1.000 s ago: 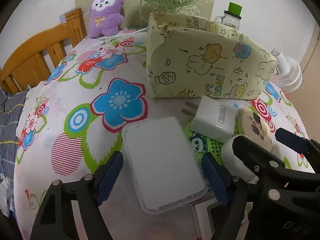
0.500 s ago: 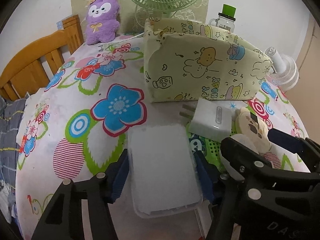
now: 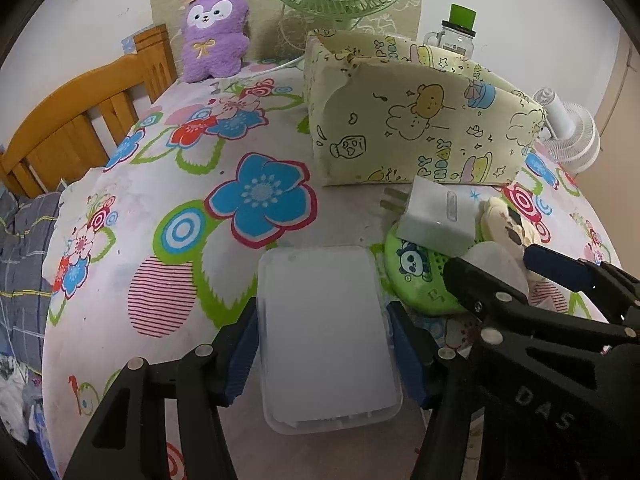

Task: Organize rigid objects
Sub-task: 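Close the right gripper on the white round container, then lift the case with the left gripper while the right lifts the round container toward the box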

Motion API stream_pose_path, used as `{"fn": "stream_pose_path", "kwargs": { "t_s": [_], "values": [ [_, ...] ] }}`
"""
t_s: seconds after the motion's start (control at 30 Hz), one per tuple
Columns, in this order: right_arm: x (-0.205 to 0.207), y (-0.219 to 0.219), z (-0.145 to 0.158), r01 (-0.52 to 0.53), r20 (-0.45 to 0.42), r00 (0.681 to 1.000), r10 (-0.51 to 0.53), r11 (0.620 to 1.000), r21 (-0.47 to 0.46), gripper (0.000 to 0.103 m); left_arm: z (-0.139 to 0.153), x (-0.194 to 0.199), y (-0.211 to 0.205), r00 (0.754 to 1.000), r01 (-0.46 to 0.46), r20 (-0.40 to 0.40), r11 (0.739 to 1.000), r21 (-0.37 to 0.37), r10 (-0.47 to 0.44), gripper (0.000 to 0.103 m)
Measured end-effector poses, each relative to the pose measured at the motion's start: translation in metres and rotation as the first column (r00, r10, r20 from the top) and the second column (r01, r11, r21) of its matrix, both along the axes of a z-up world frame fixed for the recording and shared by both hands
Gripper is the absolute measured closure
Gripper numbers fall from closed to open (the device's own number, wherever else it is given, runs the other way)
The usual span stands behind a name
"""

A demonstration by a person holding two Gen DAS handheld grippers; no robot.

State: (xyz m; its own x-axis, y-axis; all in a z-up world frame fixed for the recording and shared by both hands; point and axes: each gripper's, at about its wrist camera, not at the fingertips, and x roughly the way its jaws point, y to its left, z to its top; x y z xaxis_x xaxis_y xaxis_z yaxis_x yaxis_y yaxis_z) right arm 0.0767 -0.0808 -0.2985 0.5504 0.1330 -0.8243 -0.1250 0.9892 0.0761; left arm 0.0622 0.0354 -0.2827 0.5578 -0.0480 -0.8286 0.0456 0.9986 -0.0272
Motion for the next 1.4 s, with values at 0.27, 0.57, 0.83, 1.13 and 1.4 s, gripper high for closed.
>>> {"fn": "stream_pose_path", "kwargs": {
  "t_s": [0.27,0.57,0.83,1.13,1.4],
  "values": [
    [-0.005,0.012,0.002,-0.028,0.011,1.0,0.029,0.998,-0.063,0.045,0.0,-0.007,0.002,1.0,0.011,-0.005,1.0,0.01,-0.011,0.04],
    [-0.001,0.029,0.006,-0.1,0.007,0.995,0.1,0.995,-0.001,0.055,0.0,-0.001,0.005,1.0,-0.003,-0.002,1.0,-0.005,0.003,0.041],
    [0.007,0.03,0.006,-0.072,0.02,0.997,0.072,0.997,0.007,0.055,0.0,0.007,0.003,1.0,-0.011,-0.002,1.0,-0.021,0.011,0.041],
    [0.011,0.017,0.014,-0.028,0.008,1.0,0.028,0.999,0.031,0.055,0.011,0.012,-0.004,1.0,0.01,0.017,0.999,-0.037,-0.01,0.041],
    [0.012,0.014,0.025,-0.023,0.053,0.998,0.021,0.999,0.028,0.056,0.02,0.017,-0.006,0.999,0.012,0.039,0.999,-0.04,-0.01,0.041]
  ]
}}
